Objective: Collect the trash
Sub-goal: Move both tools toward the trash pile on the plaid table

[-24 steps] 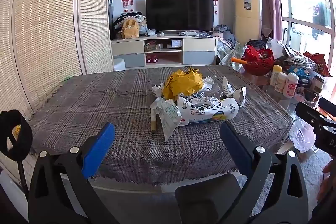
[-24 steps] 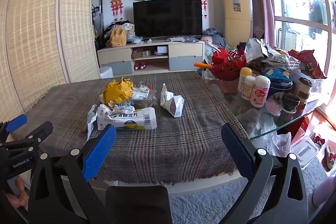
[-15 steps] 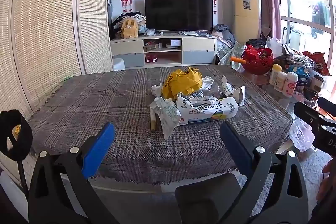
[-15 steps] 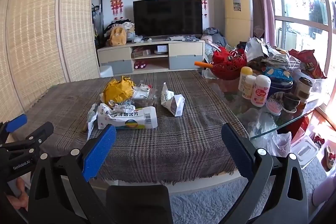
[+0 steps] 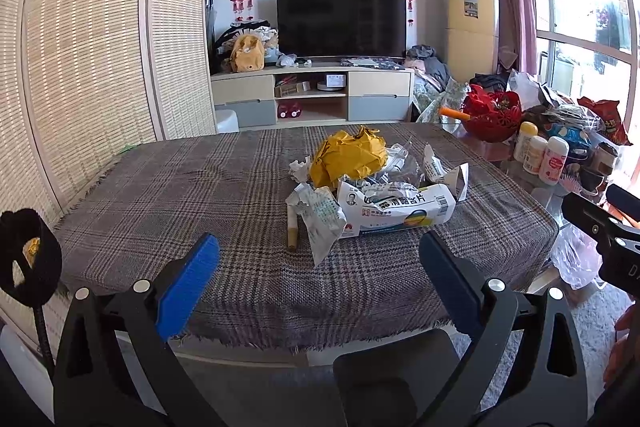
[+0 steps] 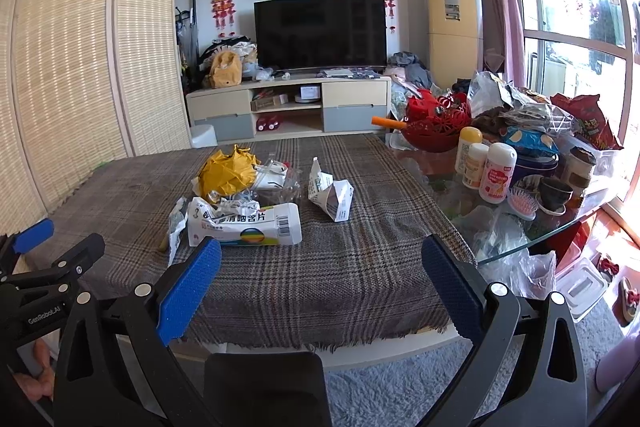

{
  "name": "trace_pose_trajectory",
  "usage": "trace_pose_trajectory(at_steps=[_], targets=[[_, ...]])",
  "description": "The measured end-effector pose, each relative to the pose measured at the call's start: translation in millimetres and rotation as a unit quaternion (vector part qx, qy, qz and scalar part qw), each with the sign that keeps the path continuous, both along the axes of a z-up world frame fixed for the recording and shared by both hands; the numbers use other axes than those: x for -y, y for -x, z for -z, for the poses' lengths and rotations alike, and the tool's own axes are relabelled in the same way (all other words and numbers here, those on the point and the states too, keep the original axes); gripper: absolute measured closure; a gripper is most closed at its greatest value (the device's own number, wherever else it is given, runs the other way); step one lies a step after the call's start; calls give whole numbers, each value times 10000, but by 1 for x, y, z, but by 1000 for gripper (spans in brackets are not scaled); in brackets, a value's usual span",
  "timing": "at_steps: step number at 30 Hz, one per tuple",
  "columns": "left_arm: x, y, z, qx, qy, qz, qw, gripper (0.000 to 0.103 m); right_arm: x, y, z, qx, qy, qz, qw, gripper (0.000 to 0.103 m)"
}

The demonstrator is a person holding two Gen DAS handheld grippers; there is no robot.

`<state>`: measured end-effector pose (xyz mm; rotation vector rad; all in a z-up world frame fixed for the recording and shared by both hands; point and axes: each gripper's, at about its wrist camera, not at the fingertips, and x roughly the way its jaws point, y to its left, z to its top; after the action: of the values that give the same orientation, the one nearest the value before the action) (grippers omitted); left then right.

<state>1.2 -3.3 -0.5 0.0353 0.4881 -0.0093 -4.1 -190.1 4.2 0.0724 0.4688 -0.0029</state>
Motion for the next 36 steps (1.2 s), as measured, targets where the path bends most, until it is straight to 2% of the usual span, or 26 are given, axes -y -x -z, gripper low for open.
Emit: trace_pose_trajectory(at_steps=[36], targets=[[-7, -1, 4, -24, 28, -55, 10000, 8, 3, -1, 1, -56, -36, 6, 10000, 3]])
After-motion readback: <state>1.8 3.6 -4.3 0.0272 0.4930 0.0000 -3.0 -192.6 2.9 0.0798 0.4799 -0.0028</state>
